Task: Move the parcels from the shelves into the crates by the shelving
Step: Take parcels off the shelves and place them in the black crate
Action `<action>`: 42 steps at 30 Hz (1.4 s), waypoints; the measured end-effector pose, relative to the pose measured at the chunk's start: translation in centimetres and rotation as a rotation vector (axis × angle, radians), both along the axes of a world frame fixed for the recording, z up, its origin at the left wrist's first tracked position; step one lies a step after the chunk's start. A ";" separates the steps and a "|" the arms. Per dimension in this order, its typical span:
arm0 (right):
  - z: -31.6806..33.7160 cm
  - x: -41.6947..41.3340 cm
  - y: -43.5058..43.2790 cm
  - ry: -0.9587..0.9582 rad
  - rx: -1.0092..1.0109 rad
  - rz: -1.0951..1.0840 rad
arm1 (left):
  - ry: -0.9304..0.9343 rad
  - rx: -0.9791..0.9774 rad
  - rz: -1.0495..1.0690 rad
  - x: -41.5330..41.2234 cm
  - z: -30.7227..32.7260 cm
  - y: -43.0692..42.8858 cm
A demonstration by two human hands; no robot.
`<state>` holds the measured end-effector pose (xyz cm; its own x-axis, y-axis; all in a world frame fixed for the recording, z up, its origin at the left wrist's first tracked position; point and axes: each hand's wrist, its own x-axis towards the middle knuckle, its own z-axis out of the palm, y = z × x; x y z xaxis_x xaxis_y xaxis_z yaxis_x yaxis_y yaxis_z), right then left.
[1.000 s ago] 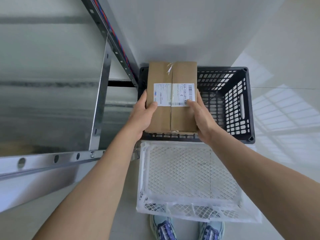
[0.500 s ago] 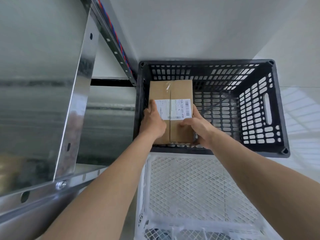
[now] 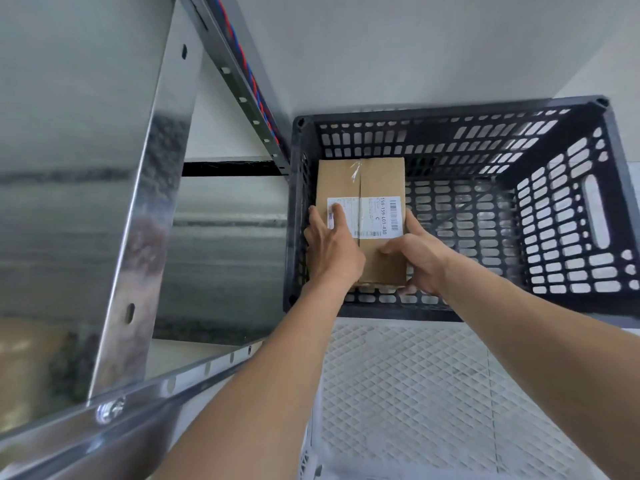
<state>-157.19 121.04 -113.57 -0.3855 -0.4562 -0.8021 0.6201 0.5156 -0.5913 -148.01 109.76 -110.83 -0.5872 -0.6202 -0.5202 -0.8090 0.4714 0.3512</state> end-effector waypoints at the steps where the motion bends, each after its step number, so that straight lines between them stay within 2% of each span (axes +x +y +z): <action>1: 0.0 0.0 -0.2 0.003 0.000 -0.009 | 0.006 -0.026 -0.009 0.2 0.0 0.1; 5: -0.2 0.5 -0.3 0.039 -0.012 -0.051 | 0.053 -0.199 -0.120 1.1 -0.2 0.9; 8: -0.4 0.8 -0.6 0.027 -0.019 -0.087 | 0.067 -0.232 -0.170 1.3 0.0 1.0; 13: -0.5 0.7 -0.9 0.033 0.018 -0.040 | -0.062 -0.045 -0.277 1.6 0.9 1.1; 17: -0.1 1.0 -0.4 0.124 0.056 -0.012 | -0.188 -0.015 -0.336 1.4 0.8 1.7; 22: 0.5 1.5 0.3 0.099 0.056 -0.001 | -0.226 0.011 -0.306 0.9 1.6 2.2; 27: 3.8 2.2 1.3 0.067 0.036 0.003 | -0.241 0.069 -0.262 0.5 4.5 2.7; 32: 12.2 2.6 2.5 0.095 0.020 0.000 | -0.176 0.091 -0.253 1.0 10.5 3.7; 35: 18.3 2.5 3.9 0.223 0.039 -0.011 | -0.086 0.071 -0.231 1.7 16.0 4.5; 38: 26.4 2.4 5.1 0.396 -0.017 -0.023 | 0.099 0.124 -0.136 1.8 23.4 5.4; 42: 38.9 2.0 6.3 0.487 -0.050 -0.094 | 0.241 0.297 0.022 1.4 35.5 6.4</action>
